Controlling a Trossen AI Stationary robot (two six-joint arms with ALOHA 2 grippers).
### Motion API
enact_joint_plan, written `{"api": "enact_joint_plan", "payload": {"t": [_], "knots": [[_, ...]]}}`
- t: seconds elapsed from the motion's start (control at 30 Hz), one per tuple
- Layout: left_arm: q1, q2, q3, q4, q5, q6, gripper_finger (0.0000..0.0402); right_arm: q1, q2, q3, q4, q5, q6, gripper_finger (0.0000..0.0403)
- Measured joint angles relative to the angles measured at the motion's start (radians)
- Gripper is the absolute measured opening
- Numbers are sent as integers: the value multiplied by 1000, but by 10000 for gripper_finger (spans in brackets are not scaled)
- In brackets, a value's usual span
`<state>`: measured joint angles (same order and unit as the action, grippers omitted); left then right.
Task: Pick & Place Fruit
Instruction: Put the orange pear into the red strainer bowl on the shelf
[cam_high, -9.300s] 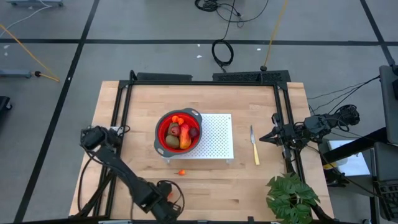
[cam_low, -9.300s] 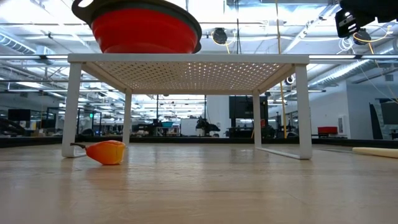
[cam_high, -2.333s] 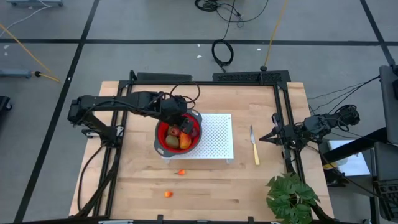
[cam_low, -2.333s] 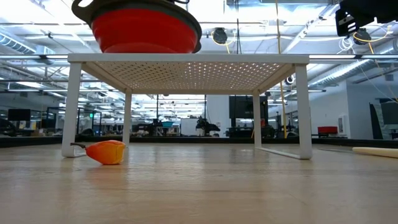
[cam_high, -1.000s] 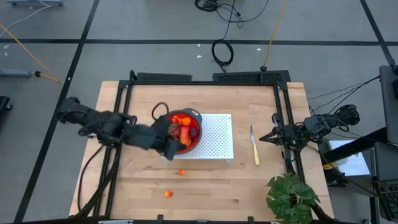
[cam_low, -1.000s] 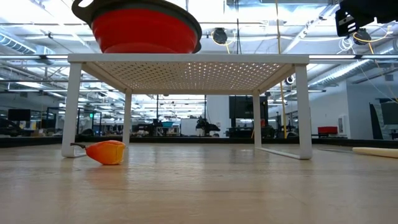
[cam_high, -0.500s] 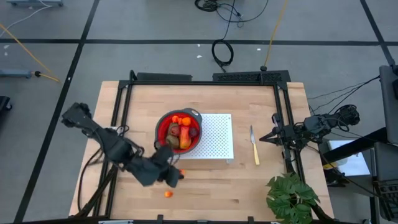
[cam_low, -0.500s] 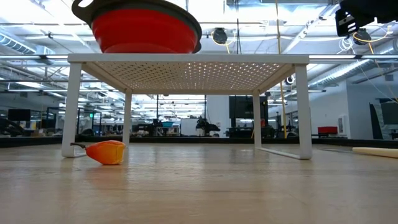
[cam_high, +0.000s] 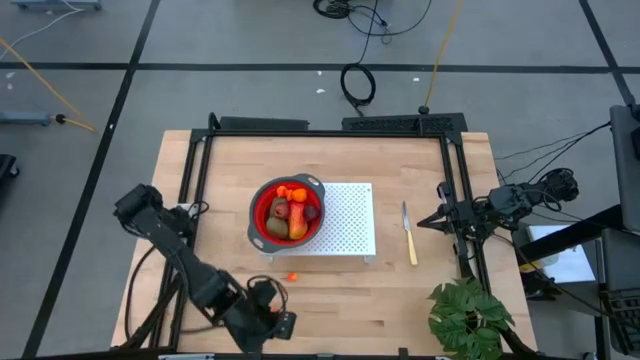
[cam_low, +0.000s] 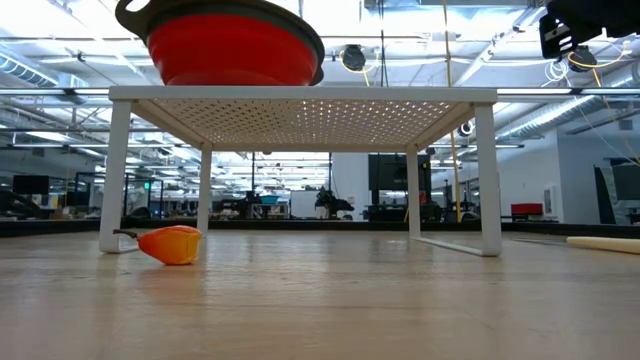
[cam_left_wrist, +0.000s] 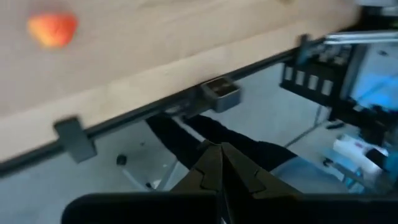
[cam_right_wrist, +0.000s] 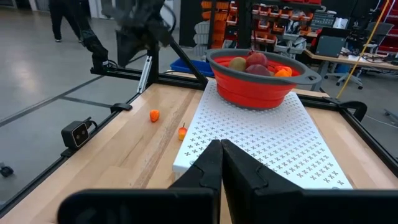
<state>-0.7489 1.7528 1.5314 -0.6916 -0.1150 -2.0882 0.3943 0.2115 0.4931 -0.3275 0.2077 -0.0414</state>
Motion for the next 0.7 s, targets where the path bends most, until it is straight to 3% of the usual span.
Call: {"api": "enact_joint_plan", "payload": {"t": [0.4, 0.7], "knots": [[-58, 122, 0, -139, 1, -275, 2, 0, 0, 0, 0, 0, 2, 0], [-58, 161, 0, -172, -72, -159, 15, 0, 0, 0, 0, 0, 2, 0]]}}
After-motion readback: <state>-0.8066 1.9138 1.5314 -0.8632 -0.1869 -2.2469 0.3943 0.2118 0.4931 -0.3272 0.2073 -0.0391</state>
